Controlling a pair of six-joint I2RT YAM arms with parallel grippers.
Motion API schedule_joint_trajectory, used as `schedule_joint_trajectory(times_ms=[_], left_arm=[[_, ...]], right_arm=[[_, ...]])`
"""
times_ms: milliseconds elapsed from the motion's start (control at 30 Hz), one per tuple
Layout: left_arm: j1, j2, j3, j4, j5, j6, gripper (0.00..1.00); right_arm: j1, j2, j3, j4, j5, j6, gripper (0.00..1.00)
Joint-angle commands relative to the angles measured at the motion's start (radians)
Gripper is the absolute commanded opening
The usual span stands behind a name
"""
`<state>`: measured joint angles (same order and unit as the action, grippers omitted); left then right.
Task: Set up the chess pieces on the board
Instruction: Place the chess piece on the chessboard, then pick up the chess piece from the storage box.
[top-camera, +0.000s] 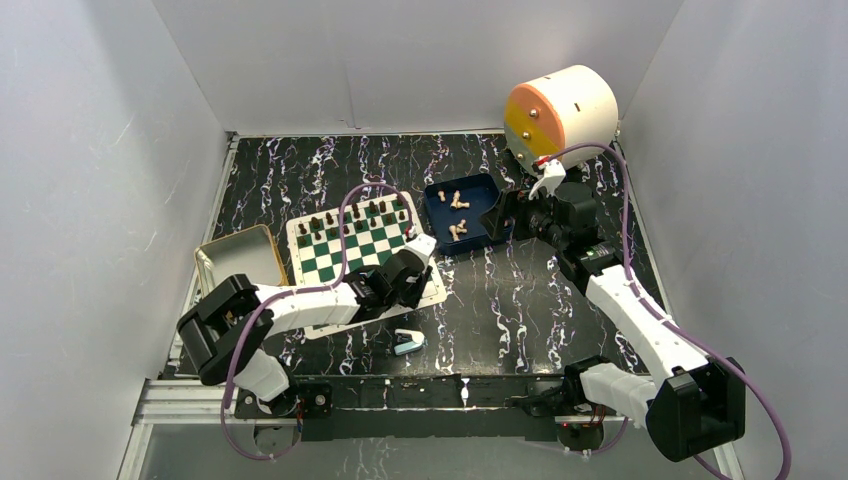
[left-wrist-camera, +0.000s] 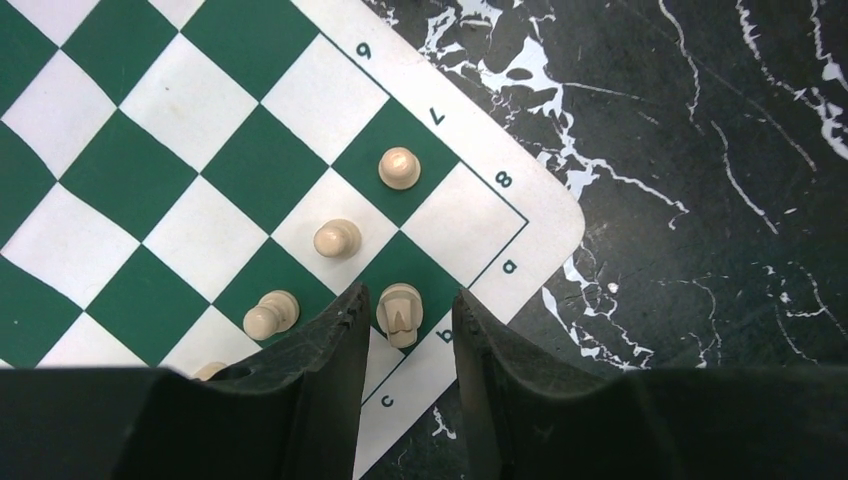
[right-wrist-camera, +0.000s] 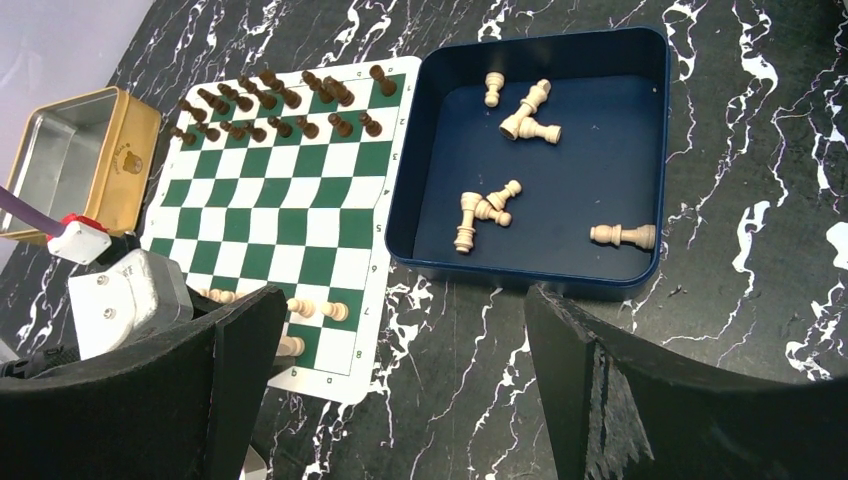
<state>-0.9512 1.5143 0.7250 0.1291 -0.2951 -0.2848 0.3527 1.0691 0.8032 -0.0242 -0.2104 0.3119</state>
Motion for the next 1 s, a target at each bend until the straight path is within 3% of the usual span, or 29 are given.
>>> schedule_joint_trajectory(times_ms=[0,200,467,600,800,967], left_arm=[[0.006,-0.056,0.052,-0.028,-0.003,-0.007,0.35],[0.007,-0.11,0.103,-0.064,0.03,-0.03,0.39],[0.166,-0.175,0.212,-0.123,0.276,-0.098,0.63],[0.264,-0.214,0.245,-0.189,0.378,-0.101,0.84],[0.294,-0.332,0.29,-0.362,0.4,0.001,0.9],[0.293,-0.491,0.171,-0.388,0.388,0.061,0.91]], right_arm=[[-0.008,-0.004,-0.004,0.071,-0.015,0.015,0.99],[-0.007,0.026,-0.009,0.069,-0.006,0.021,0.99],[-0.006,0.144,0.084,0.026,0.038,0.035,0.98],[-0.005,0.232,0.142,0.032,-0.035,-0.059,0.86],[-0.005,0.387,0.257,0.028,0.065,-0.082,0.67],[-0.005,0.519,0.36,0.026,0.003,-0.269,0.63]])
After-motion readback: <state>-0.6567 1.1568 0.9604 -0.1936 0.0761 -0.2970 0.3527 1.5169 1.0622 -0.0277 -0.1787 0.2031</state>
